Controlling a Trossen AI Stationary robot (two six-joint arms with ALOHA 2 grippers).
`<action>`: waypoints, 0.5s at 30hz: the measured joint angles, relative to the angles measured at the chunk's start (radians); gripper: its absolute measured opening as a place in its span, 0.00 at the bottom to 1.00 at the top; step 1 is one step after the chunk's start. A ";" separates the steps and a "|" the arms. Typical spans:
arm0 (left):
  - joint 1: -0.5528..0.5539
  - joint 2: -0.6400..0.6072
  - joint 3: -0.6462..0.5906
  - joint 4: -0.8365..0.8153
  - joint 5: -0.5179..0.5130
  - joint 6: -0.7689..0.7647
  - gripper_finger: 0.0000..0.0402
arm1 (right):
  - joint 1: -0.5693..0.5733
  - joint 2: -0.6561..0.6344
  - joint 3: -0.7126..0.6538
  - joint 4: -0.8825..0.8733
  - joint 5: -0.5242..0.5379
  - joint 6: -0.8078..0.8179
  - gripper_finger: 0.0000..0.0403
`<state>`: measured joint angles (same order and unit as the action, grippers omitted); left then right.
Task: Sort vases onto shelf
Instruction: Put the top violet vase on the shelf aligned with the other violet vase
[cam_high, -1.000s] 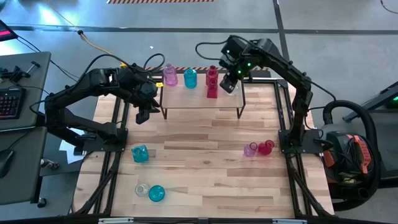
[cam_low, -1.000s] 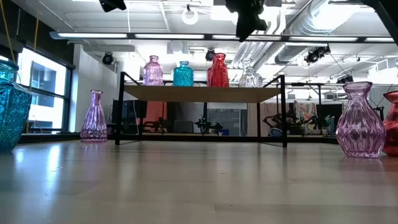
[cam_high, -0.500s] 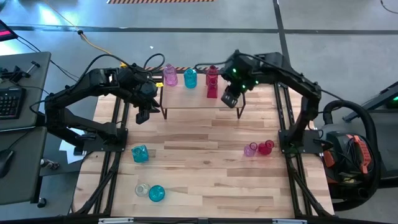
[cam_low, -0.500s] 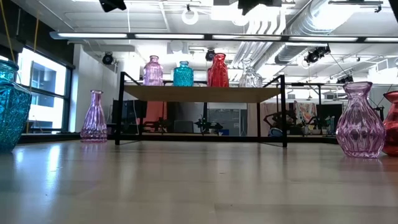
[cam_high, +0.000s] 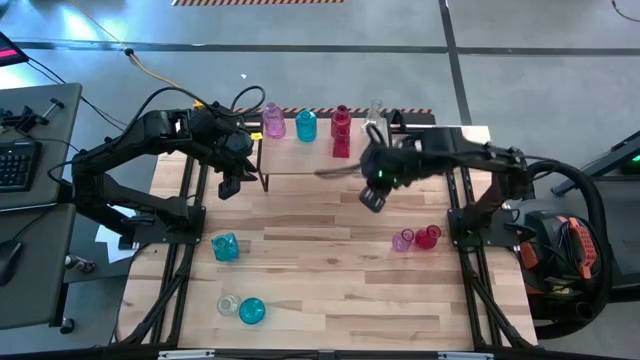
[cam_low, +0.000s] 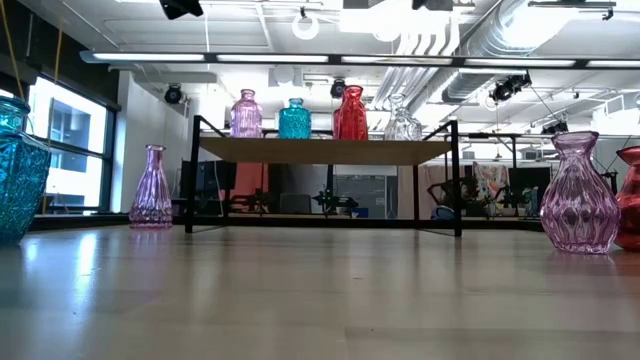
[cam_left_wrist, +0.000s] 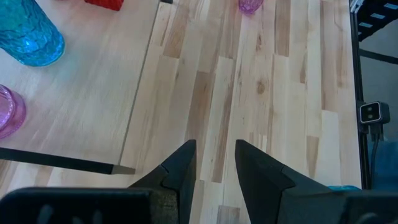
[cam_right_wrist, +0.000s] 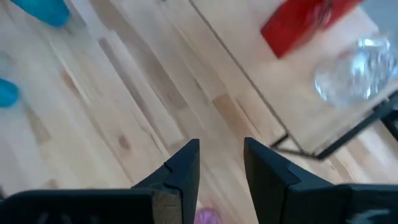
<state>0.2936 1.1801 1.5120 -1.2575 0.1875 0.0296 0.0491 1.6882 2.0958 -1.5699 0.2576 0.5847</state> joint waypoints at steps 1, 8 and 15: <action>0.000 0.000 0.000 0.000 0.000 0.000 0.26 | 0.016 -0.010 -0.038 0.002 0.012 0.025 0.26; 0.000 0.000 0.000 0.000 0.000 0.000 0.26 | 0.110 -0.102 -0.325 0.113 0.026 0.245 0.26; 0.000 0.000 0.000 0.000 0.000 0.000 0.26 | 0.224 -0.221 -0.584 0.268 0.012 0.509 0.26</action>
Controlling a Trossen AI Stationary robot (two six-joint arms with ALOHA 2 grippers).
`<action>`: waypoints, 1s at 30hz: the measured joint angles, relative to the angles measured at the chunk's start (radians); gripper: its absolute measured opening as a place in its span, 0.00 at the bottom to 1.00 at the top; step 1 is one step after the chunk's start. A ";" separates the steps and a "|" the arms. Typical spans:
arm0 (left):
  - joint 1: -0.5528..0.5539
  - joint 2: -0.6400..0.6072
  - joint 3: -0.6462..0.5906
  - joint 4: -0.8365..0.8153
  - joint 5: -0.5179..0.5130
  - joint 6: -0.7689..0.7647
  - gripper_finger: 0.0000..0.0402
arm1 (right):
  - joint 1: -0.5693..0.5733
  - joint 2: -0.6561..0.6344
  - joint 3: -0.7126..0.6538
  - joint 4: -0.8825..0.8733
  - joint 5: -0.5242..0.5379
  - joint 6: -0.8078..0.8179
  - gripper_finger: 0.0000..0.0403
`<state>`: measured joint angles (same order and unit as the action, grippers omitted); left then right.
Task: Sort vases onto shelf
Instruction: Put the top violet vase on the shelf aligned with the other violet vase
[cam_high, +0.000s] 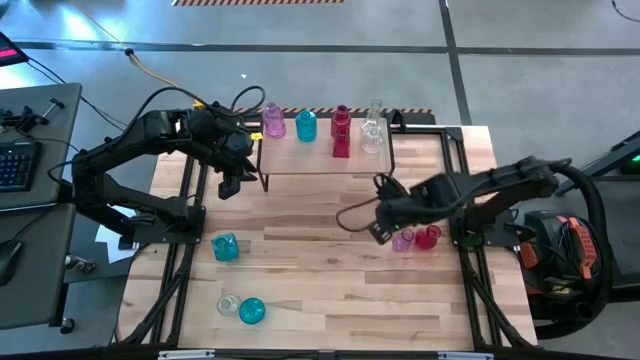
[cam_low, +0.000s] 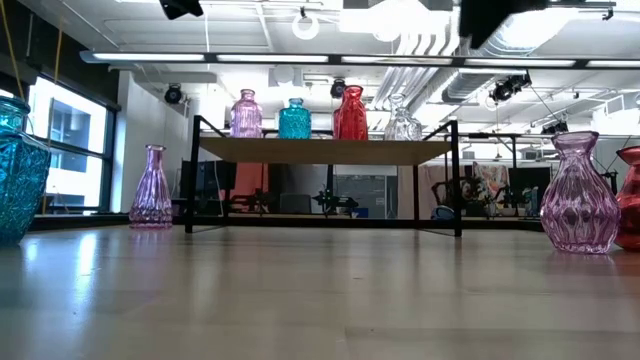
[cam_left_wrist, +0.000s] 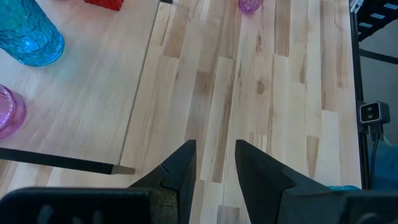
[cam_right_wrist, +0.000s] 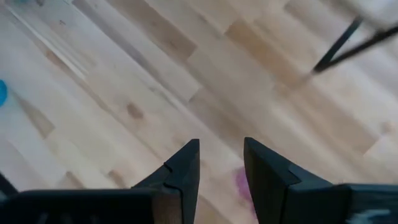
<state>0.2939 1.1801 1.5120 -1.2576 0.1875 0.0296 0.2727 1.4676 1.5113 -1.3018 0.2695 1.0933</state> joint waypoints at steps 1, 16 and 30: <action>0.000 0.000 0.000 0.000 0.000 0.000 0.26 | 0.017 -0.015 -0.030 0.019 0.000 0.042 0.26; 0.000 0.000 0.000 0.000 0.000 0.000 0.26 | 0.266 -0.077 -0.251 0.141 0.063 0.580 0.26; 0.000 0.003 0.000 0.057 0.000 0.039 0.26 | 0.375 -0.187 -0.549 0.434 0.335 0.522 0.26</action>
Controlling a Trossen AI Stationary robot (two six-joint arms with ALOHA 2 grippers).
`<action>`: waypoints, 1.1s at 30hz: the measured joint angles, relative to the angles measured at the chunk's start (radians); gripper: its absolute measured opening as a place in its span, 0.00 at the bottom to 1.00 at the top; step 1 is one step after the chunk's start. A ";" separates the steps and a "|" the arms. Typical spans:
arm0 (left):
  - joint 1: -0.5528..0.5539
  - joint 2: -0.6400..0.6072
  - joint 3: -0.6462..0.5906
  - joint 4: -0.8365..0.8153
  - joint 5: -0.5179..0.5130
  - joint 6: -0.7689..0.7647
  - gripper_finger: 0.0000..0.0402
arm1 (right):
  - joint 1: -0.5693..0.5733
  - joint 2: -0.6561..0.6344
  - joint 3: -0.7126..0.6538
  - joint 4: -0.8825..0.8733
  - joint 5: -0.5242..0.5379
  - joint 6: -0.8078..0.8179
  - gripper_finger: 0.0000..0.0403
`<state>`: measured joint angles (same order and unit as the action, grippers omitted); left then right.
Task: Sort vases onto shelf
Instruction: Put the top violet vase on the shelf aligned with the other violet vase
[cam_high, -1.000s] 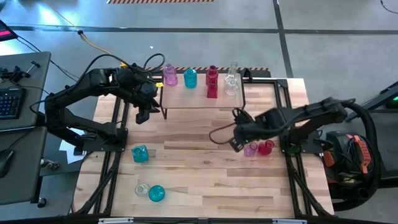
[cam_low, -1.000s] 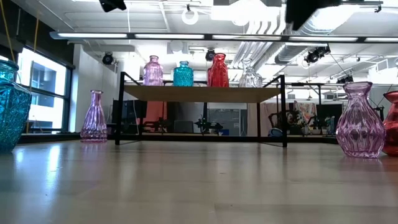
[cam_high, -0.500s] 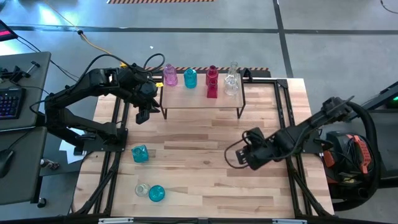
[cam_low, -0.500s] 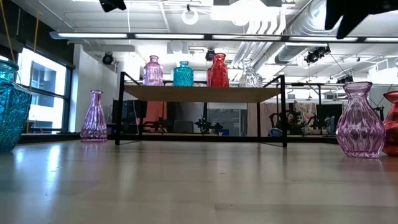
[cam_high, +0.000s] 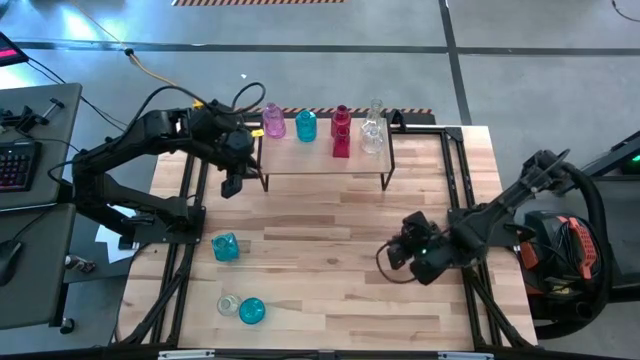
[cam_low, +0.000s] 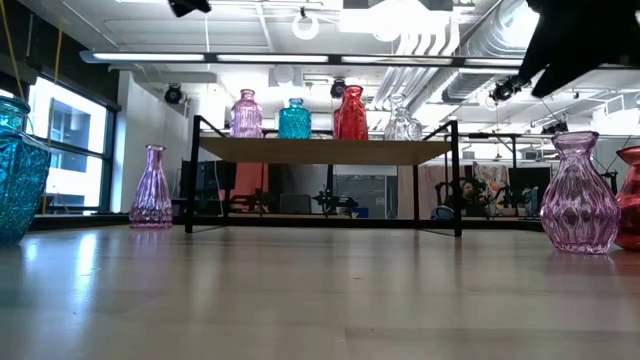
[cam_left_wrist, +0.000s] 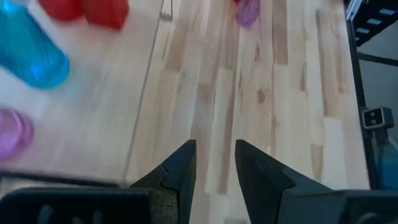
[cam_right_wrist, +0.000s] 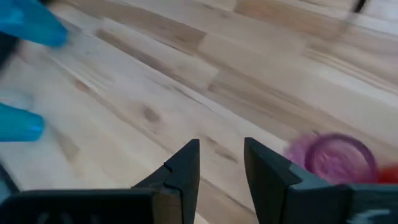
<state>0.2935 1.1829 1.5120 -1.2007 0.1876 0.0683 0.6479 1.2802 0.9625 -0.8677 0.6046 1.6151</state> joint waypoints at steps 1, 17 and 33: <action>0.000 0.002 0.000 0.017 0.000 0.004 0.26 | -0.004 -0.032 -0.042 0.062 0.017 -0.031 0.26; -0.008 0.037 0.000 0.026 0.009 -0.209 0.26 | -0.154 -0.491 -0.466 0.693 0.037 -0.595 0.19; 0.026 0.041 0.000 -0.233 -0.445 -0.319 0.26 | -0.347 -0.982 -0.476 0.450 0.028 -0.927 0.13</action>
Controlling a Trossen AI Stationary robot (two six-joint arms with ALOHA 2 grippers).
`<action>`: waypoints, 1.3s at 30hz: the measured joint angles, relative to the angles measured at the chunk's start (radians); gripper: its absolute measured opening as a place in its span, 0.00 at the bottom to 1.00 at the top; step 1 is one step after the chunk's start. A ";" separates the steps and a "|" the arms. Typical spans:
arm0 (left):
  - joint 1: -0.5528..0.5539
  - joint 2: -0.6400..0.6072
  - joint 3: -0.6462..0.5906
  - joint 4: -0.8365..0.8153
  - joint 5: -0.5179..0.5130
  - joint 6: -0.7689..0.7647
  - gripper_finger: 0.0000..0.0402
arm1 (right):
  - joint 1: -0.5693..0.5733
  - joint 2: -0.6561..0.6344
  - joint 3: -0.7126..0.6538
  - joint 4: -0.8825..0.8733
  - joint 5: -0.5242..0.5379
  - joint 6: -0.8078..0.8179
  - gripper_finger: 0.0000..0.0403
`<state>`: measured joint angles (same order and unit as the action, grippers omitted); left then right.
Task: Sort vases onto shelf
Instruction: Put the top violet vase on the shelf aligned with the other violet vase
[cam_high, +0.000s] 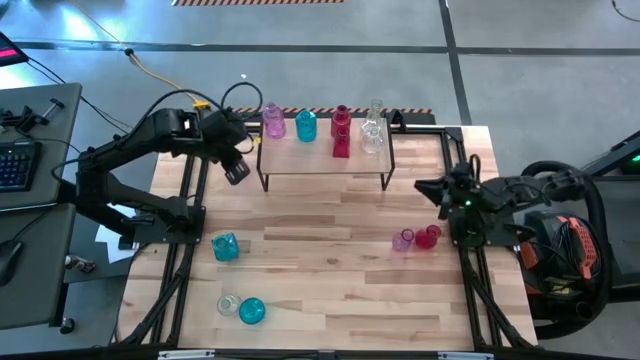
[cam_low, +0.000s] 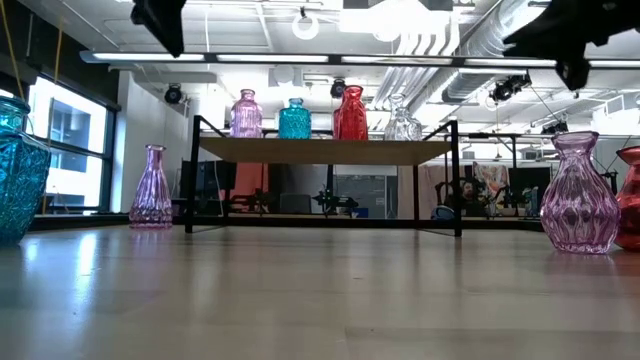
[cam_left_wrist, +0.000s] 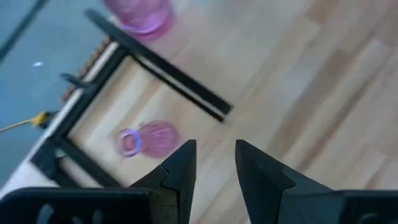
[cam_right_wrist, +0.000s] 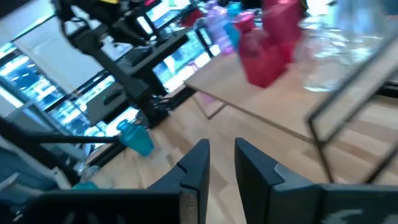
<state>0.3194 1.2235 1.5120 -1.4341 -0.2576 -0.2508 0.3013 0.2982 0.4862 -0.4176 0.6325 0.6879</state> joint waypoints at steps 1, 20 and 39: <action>0.007 0.000 0.000 -0.004 -0.011 0.000 0.26 | -0.009 -0.023 0.000 -0.030 0.000 0.014 0.12; 0.310 0.037 0.000 -0.073 0.093 0.052 0.26 | -0.042 -0.163 0.000 -0.187 0.011 0.019 0.11; 0.458 0.068 -0.269 0.099 0.147 0.203 0.26 | -0.042 -0.163 0.000 -0.194 -0.005 0.037 0.11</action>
<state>0.7779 1.2911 1.2429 -1.3352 -0.1104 -0.0481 0.2592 0.1352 0.4862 -0.6113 0.6273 0.7250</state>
